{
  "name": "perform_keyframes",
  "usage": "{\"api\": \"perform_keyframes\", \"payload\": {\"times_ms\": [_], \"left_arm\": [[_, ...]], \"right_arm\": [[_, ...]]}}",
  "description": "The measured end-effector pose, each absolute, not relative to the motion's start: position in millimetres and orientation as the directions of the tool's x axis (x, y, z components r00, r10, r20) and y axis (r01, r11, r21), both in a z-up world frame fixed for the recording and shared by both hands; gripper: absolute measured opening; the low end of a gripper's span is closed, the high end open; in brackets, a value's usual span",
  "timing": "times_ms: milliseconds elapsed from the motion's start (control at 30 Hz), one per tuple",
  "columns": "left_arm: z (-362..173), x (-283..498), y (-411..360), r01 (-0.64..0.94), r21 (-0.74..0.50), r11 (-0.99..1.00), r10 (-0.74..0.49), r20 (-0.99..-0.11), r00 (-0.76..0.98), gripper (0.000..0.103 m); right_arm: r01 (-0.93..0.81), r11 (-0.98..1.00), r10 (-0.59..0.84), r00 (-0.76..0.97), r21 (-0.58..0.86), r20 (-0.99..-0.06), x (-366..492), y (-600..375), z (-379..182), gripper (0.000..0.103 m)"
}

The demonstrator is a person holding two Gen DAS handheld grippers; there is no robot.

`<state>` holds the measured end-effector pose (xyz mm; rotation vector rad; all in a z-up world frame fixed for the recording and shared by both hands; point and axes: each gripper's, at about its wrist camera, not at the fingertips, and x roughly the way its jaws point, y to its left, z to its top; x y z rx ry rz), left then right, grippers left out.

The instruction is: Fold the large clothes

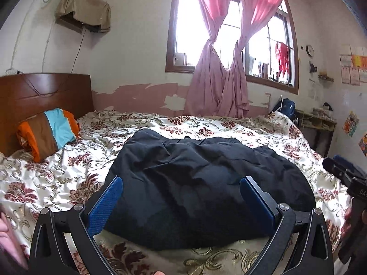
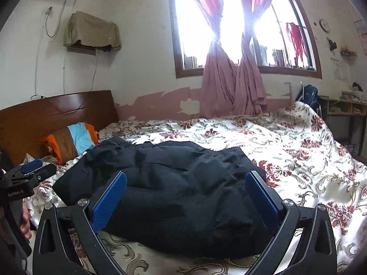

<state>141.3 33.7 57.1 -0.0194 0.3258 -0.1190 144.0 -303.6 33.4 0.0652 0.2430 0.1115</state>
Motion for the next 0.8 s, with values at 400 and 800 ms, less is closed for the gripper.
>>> {"api": "perform_keyframes", "payload": {"times_ms": [400, 800], "left_arm": [[54, 115, 32, 0.079, -0.019, 0.997, -0.081, -0.356, 0.931, 0.103], [49, 93, 42, 0.048, -0.019, 0.999, -0.051, -0.343, 0.938, 0.103]], "right_arm": [[-0.140, 0.990, 0.143, 0.971, 0.029, -0.192, 102, -271, 35, 0.101], [-0.148, 0.989, 0.147, 0.974, 0.007, -0.174, 77, -255, 31, 0.101]]}}
